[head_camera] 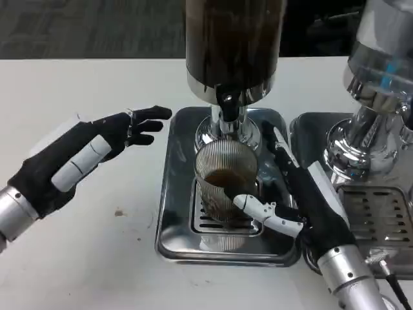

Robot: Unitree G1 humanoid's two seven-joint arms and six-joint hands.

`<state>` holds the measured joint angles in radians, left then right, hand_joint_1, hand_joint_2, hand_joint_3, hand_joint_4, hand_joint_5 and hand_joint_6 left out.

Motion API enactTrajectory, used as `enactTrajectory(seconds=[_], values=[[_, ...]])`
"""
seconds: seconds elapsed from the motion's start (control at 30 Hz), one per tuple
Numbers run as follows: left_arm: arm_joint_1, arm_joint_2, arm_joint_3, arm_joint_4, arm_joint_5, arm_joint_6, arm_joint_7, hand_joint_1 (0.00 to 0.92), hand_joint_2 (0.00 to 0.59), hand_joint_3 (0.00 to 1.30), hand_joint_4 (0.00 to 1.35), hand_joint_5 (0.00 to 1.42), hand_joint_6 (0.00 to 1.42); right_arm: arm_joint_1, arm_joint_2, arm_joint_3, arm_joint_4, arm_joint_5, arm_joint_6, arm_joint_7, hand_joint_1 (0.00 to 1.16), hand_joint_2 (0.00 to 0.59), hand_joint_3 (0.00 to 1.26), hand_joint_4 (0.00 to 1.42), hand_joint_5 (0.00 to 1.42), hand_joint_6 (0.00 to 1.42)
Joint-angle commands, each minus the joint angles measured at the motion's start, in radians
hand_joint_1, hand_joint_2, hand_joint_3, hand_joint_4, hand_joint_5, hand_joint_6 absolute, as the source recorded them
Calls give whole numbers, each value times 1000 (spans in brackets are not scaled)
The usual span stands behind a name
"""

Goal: Grasp the cup under the faucet to collect the drink, then remove the cup.

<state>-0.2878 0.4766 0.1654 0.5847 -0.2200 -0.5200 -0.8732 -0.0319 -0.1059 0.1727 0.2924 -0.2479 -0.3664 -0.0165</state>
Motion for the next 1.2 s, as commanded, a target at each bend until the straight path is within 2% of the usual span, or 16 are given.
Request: enactTrajectory(seconds=[0.03,0.43,0.87,1.2], values=[[10,20,-13,17,22,-6,11,0,132,255,120,130,175,-20,2,1,33,22,-38,19,615,209,0,0,0,0],[2,25,-33,37,36,-9,17,0,129,259,122,140,192,-57,18,-5,137,65,-120,53,598,207,0,0,0,0],[-9,31,-41,53,44,-11,13,0,125,269,142,152,195,-112,36,-18,281,92,-216,53,560,199,0,0,0,0],[-9,37,-40,63,47,-10,16,0,130,290,148,153,207,-141,40,-24,346,105,-247,70,496,180,0,0,0,0]])
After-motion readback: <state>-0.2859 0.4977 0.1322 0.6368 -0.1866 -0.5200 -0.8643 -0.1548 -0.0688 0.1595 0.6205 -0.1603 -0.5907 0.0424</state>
